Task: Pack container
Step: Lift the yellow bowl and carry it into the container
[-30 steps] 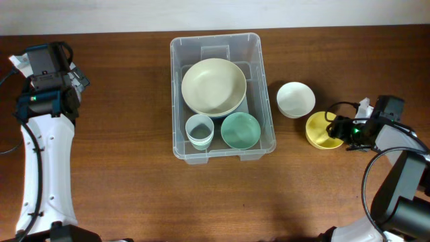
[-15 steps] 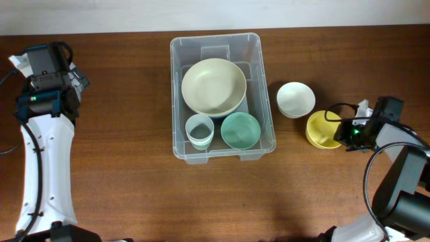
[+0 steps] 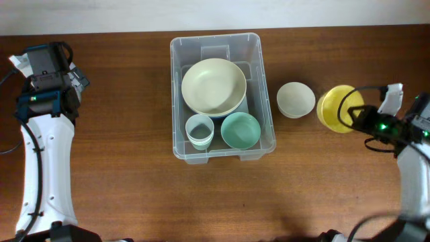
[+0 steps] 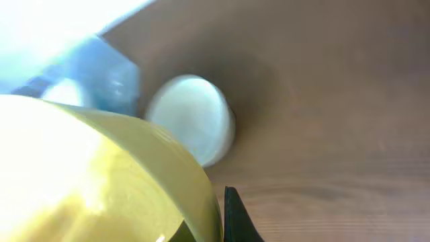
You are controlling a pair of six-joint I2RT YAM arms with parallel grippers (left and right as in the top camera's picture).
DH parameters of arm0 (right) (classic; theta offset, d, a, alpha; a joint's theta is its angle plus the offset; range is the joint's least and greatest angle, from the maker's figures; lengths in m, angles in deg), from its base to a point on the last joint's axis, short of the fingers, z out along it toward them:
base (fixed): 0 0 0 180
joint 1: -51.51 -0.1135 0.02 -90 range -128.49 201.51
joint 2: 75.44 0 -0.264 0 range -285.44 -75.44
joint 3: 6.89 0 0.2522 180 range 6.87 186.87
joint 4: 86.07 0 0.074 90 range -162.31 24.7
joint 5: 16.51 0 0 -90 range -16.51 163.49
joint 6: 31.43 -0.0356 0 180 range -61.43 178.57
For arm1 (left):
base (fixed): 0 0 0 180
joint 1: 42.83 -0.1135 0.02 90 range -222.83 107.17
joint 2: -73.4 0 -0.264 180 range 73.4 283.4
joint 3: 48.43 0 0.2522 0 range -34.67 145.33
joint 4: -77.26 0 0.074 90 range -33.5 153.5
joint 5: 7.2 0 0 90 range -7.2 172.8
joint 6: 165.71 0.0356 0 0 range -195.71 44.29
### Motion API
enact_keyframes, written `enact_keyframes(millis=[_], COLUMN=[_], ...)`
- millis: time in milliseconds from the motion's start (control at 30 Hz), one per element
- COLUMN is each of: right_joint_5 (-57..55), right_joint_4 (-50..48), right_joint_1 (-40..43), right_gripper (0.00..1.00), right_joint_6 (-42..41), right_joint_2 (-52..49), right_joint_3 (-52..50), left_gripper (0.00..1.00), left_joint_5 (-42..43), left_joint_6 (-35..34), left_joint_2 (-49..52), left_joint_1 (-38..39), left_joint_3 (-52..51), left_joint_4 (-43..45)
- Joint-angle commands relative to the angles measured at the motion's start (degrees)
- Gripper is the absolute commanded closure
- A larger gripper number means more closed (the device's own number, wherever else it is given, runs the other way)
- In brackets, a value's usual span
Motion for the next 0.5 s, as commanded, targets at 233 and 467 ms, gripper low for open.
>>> enact_keyframes(millis=[233,467], right_joint_5=[-14.2,-40.0], right_joint_4=[0.5,0.6], right_joint_1=[-22.7,-45.2], right_gripper=[0.96,0.96], right_joint_6=[-3.4,-1.5], right_joint_2=[9.4,8.4], right_joint_3=[2.6,2.9], left_gripper=[0.01,0.01], left_joint_5=[-0.8,-0.8], left_joint_6=[0.5,0.5], left_joint_2=[-0.1,-0.1], left_joint_1=[-0.3,-0.3], left_joint_3=[0.6,0.6], left_joint_4=[-0.1,-0.1])
